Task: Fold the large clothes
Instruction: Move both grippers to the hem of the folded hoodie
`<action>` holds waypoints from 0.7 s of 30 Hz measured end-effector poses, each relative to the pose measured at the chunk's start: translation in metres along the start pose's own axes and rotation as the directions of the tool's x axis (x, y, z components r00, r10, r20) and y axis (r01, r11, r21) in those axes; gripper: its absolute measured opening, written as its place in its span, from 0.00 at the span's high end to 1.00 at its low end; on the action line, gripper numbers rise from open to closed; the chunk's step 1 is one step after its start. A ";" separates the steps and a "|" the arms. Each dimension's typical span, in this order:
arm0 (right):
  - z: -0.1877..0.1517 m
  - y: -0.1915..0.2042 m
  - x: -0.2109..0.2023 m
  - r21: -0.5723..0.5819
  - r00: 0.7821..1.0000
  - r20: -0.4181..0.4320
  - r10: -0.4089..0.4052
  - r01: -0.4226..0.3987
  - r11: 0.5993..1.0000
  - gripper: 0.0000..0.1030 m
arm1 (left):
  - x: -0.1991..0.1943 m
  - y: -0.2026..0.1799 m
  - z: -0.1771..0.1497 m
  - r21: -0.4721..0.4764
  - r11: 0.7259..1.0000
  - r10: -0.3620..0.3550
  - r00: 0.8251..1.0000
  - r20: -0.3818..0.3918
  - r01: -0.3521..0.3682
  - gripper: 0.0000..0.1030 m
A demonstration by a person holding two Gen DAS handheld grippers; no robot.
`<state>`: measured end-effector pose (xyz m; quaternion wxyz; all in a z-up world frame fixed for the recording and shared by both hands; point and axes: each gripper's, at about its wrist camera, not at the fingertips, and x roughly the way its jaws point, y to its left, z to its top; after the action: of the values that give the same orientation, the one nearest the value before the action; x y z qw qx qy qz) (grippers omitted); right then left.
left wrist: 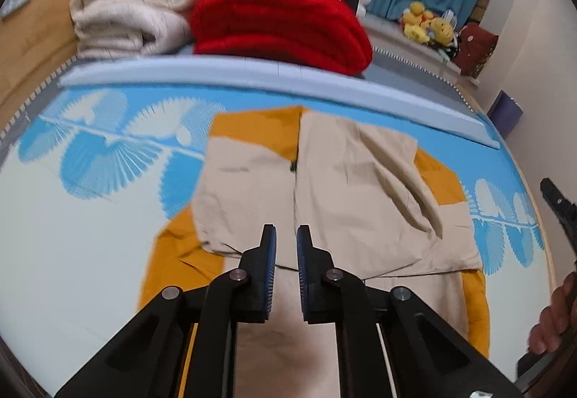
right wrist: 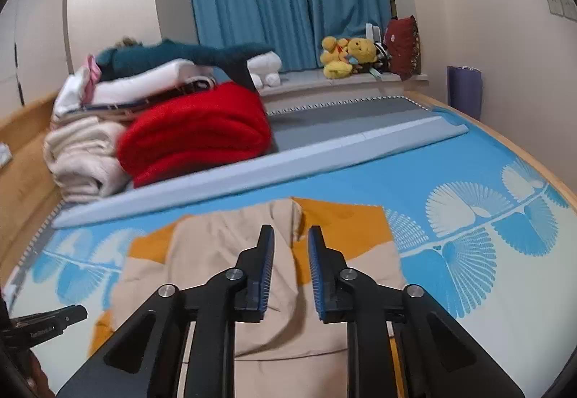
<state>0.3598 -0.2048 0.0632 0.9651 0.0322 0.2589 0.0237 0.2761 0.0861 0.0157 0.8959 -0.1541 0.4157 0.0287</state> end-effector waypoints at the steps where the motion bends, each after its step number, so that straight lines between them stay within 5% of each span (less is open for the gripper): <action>1: 0.004 0.000 -0.009 0.008 1.000 0.007 0.014 -0.014 1.000 0.82 | -0.012 0.001 -0.002 0.013 1.000 0.001 1.000 0.020 -0.002 0.92; 6: 0.017 -0.004 -0.069 0.033 0.997 0.044 0.063 -0.064 0.997 0.82 | -0.068 0.015 -0.014 0.094 0.995 -0.047 0.995 0.091 0.039 0.92; 12: 0.006 -0.045 -0.161 0.011 0.996 0.037 0.084 -0.085 0.996 0.81 | -0.123 0.091 -0.047 0.145 0.988 -0.062 0.994 0.090 0.048 0.92; 18: -0.067 -0.118 -0.189 -0.003 0.984 -0.176 0.026 -0.027 1.000 0.79 | -0.094 0.175 -0.135 -0.069 0.998 0.001 0.993 -0.121 -0.009 0.92; 21: -0.115 -0.158 -0.182 0.043 0.956 -0.294 -0.015 0.029 0.999 0.78 | -0.059 0.193 -0.166 -0.087 0.995 0.016 0.939 -0.344 -0.048 0.92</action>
<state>0.1494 -0.3678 0.0433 0.9152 0.0479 0.4000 0.0115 0.0809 0.2241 -0.0891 0.8009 -0.1920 0.5661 0.0355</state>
